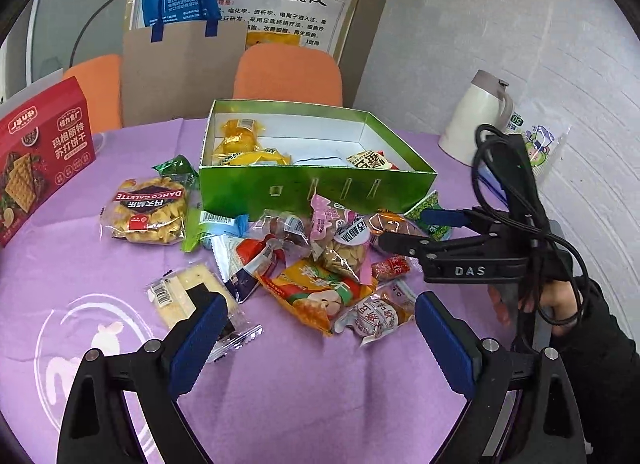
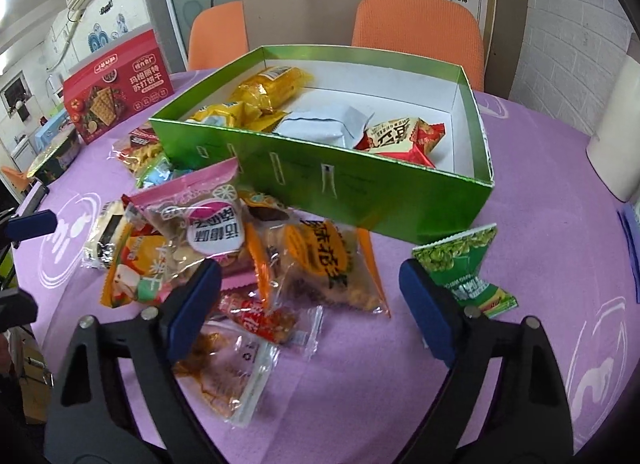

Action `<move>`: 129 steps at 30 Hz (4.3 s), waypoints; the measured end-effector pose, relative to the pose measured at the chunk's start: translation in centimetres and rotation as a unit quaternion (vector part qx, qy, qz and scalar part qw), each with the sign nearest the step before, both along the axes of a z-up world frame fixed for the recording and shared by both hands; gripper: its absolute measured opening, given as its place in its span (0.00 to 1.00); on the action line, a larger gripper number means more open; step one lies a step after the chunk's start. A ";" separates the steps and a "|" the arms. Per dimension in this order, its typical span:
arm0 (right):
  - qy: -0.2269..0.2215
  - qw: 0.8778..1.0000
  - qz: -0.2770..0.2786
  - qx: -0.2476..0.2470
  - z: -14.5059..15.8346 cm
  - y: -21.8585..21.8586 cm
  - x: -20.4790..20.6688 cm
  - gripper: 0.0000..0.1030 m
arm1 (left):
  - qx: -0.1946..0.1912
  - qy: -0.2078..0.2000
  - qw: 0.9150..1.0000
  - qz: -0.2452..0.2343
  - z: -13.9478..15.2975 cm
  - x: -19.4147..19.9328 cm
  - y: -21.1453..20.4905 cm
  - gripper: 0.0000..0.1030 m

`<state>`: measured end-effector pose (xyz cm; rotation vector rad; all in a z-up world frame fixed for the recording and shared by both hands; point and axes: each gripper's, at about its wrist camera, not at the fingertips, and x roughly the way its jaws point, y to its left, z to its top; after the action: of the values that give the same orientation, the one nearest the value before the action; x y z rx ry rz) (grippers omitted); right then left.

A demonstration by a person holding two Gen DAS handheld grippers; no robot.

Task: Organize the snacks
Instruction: 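Grasp the clear bag with orange label using the right tool, then grasp the yellow apple-chips bag with left tool while right tool holds clear bag, then place both bags into the green box and open both tools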

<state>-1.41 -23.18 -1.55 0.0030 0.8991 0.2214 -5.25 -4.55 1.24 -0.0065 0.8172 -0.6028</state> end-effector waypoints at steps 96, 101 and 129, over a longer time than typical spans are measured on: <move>-0.066 0.997 0.026 0.041 6.3 -1.5 -2.4 0.45 | 0.004 -0.001 0.999 -0.050 1.6 4.3 -0.2 0.49; -0.090 0.995 0.015 0.043 8.0 -1.4 0.0 0.45 | -0.032 -0.039 0.999 -0.021 5.4 8.1 -1.1 0.49; -0.089 0.995 -0.040 0.010 5.1 -3.3 5.6 0.99 | 0.025 -0.030 0.996 0.076 2.2 15.6 -3.1 0.88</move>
<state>4.20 -26.53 3.52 0.0373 0.7169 0.1533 10.38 -7.61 3.41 -0.0045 0.7657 -0.4372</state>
